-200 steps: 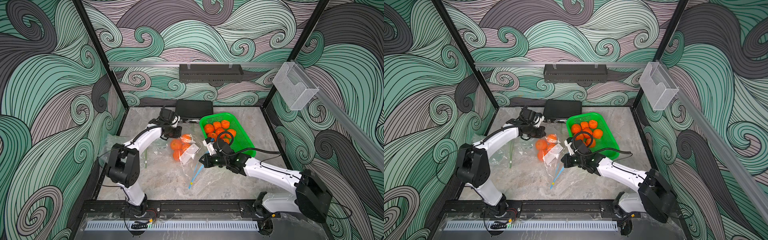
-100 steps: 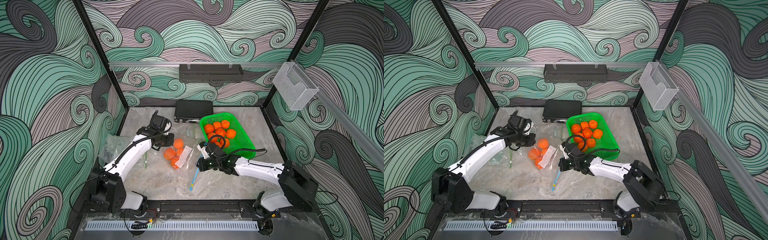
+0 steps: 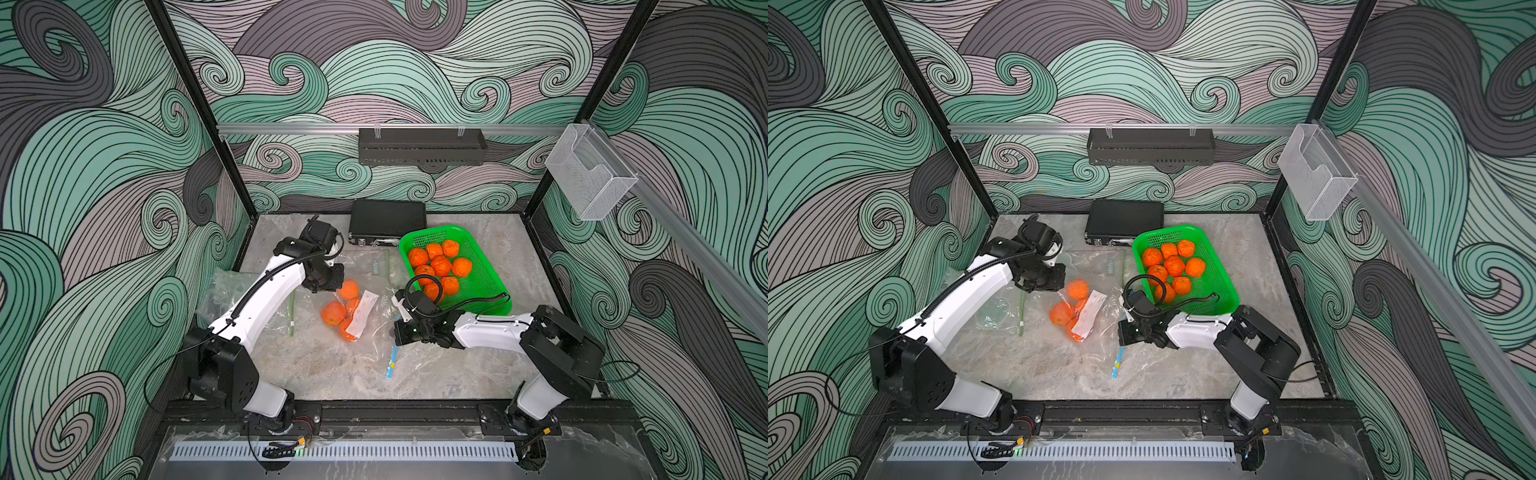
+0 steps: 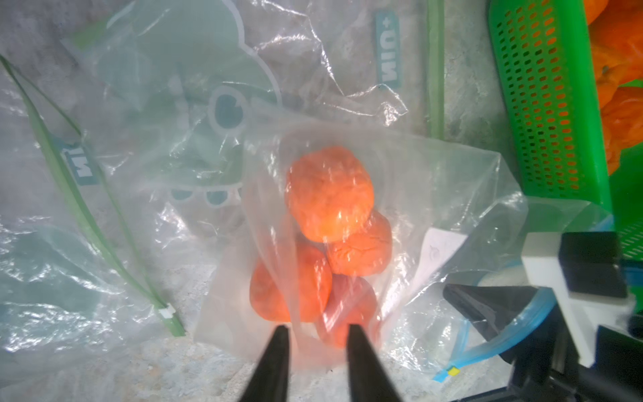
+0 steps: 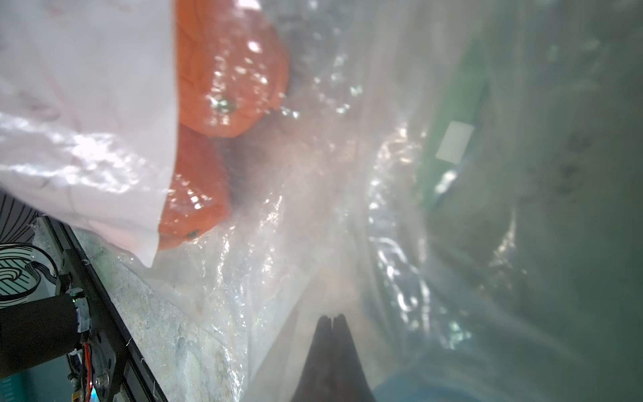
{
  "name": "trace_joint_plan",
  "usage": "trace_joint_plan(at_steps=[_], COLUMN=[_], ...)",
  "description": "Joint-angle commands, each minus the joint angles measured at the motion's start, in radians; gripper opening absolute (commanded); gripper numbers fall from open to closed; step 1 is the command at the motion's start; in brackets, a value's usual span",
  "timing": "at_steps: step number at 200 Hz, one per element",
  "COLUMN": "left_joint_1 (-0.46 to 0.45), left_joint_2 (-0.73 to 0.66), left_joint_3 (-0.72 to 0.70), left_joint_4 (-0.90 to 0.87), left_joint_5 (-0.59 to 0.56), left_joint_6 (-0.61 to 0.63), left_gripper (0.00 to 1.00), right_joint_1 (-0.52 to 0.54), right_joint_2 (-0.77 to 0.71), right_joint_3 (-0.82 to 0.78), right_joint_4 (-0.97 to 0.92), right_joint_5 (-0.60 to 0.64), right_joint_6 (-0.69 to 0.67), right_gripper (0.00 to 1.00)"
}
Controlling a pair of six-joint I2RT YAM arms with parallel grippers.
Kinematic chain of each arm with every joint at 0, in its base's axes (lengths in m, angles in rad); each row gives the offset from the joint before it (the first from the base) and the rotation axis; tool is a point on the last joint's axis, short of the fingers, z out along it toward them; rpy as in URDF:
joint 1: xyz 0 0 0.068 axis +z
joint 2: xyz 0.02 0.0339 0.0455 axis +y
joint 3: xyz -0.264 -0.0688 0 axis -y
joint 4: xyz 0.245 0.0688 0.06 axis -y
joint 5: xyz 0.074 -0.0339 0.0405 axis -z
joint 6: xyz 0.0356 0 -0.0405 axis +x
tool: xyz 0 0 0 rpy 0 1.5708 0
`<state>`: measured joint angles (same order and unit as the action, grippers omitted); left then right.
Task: Open the zip-top bag and take out the orange
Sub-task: Adjust the zipper food storage bag at the center of the board.
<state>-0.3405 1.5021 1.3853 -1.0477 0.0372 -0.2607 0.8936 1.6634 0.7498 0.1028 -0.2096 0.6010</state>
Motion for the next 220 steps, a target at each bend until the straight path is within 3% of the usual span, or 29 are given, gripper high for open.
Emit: trace_joint_plan(at_steps=[1,24,40,64,89,130,153,178,220], left_joint_1=[0.009,0.039,0.079,0.133,0.176,0.196,0.198,0.199,0.198], left_joint_2=[-0.018,-0.124,-0.207,-0.309,-0.328,-0.207,-0.151,-0.087,-0.089], left_joint_3=[-0.017,-0.118,-0.218,-0.380,-0.474,-0.434,-0.436,-0.409,-0.423], left_joint_4=[-0.078,-0.016,0.054,0.222,0.375,0.505,0.579,0.519,0.533], left_joint_5=[-0.060,-0.154,-0.156,-0.096,-0.033,0.063,0.136,0.153,0.211], left_joint_6=[-0.026,-0.102,-0.147,-0.220,-0.280,-0.226,-0.187,-0.189,-0.196], left_gripper=[0.65,0.84,0.90,0.94,0.95,0.91,0.84,0.67,0.18], right_joint_1=[0.004,0.004,0.003,0.004,0.004,0.004,0.004,0.004,0.004], right_joint_2=[0.011,0.009,0.009,0.013,0.006,-0.001,0.000,-0.013,-0.008], right_joint_3=[0.019,0.019,0.019,0.019,0.015,0.002,0.000,-0.010,0.000], right_joint_4=[0.027,0.028,0.027,0.034,0.035,0.043,0.048,0.056,0.041], right_joint_5=[0.009,0.011,0.005,-0.009,-0.016,-0.023,-0.026,-0.017,-0.025], right_joint_6=[0.000,-0.004,-0.005,-0.004,-0.002,-0.006,0.003,0.007,-0.001], right_gripper=[0.05,0.06,0.05,0.06,0.06,0.06,0.06,0.05,0.05])
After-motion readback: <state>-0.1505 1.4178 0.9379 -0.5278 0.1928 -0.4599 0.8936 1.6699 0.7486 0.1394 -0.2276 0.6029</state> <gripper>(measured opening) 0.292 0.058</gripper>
